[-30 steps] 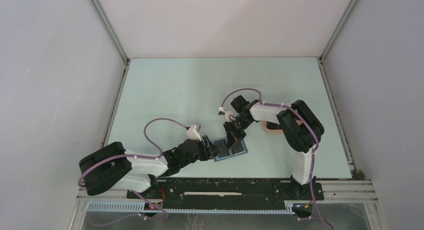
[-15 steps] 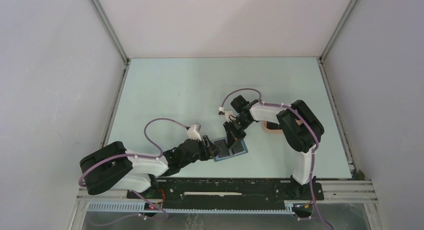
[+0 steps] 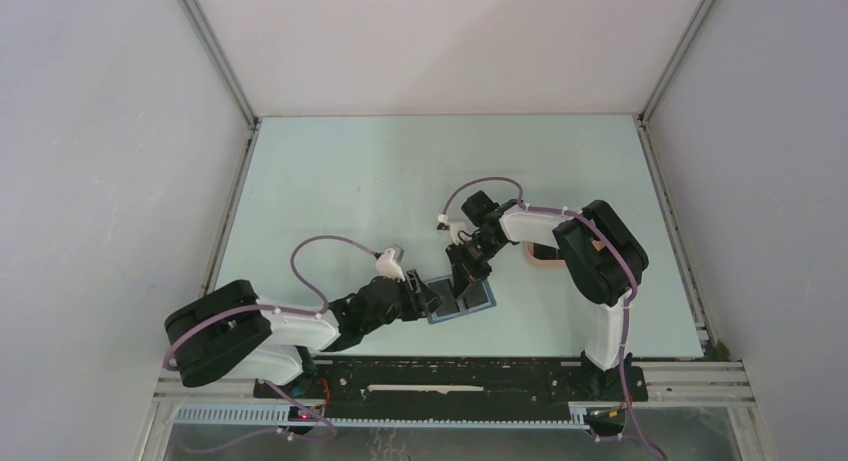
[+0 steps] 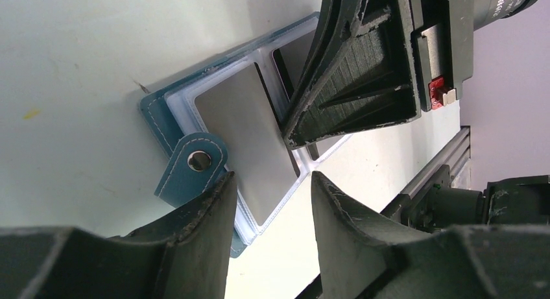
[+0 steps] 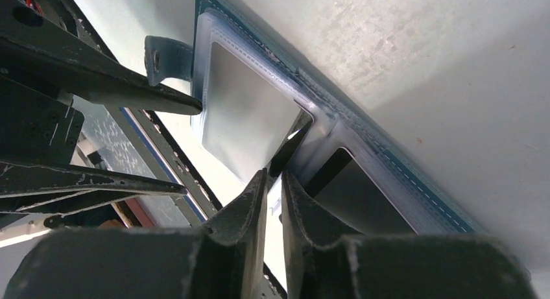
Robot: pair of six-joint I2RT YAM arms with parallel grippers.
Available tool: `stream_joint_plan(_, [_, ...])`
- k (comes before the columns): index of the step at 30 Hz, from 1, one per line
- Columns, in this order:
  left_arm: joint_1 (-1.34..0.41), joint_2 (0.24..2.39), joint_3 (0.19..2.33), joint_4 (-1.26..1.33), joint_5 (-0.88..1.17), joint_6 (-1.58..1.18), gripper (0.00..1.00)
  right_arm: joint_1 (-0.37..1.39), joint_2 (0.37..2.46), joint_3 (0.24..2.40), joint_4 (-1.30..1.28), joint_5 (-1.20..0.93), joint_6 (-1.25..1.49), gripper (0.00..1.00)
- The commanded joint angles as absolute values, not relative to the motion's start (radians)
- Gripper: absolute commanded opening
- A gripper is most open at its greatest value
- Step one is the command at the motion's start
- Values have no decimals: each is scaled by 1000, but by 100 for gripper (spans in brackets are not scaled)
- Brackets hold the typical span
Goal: Put the credit cards into the card holder
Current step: Turn over the card slot in the card holder.
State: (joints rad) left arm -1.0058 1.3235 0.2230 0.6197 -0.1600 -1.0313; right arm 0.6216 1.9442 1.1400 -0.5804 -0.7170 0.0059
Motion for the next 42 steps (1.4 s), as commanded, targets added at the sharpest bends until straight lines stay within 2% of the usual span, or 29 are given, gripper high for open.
stream_joint_plan(1, [-999, 1337, 280, 714, -131, -1044, 51, 619, 1972, 1152, -579, -698, -29, 24])
stream_joint_plan(5, [-996, 1338, 278, 742, -118, -1051, 51, 612, 1962, 1152, -581, -723, -35, 31])
stream_joint_plan(15, [-985, 1342, 265, 819, -89, -1073, 50, 598, 1956, 1152, -584, -745, -37, 35])
stream_joint_plan(23, [-970, 1436, 258, 965, -37, -1110, 50, 590, 1947, 1152, -586, -763, -41, 41])
stream_joint_plan(32, [-959, 1555, 279, 1078, -8, -1140, 49, 554, 1908, 1162, -604, -767, -60, 56])
stream_joint_plan(42, [-953, 1567, 322, 1010, -8, -1114, 47, 496, 1842, 1180, -635, -753, -83, 57])
